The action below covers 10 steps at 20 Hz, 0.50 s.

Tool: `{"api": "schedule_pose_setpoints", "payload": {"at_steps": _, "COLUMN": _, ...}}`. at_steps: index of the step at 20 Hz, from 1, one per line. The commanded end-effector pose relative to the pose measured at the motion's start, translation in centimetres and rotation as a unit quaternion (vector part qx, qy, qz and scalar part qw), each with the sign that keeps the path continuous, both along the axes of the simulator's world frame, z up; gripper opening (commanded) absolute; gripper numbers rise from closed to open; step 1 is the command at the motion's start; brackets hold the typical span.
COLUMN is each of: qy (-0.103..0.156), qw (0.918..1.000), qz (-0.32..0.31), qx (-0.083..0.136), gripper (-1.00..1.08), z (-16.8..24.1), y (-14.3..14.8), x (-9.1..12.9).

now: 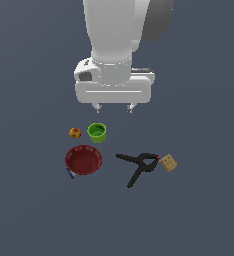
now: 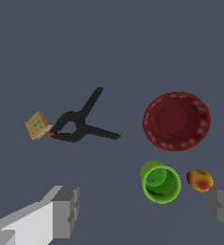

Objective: Pick up a designated object from a clutter of objects.

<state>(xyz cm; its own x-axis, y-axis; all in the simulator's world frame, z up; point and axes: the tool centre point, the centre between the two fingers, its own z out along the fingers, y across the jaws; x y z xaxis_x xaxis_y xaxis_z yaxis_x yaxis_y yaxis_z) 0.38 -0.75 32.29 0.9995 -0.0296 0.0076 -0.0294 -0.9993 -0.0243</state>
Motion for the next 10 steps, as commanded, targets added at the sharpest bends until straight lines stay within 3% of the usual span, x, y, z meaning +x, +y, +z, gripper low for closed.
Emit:
{"api": "schedule_pose_setpoints", "payload": {"at_steps": 1, "qy": 0.000, "qw": 1.0000, "qz": 0.000, "qx": 0.000, "gripper": 0.28, "z": 0.0, "y": 0.0, "x": 0.0}}
{"api": "schedule_pose_setpoints", "payload": {"at_steps": 10, "qy": 0.014, "qw": 0.9999, "qz": -0.007, "qx": 0.002, "gripper": 0.28, "z": -1.1, "y": -0.7, "x": -0.5}}
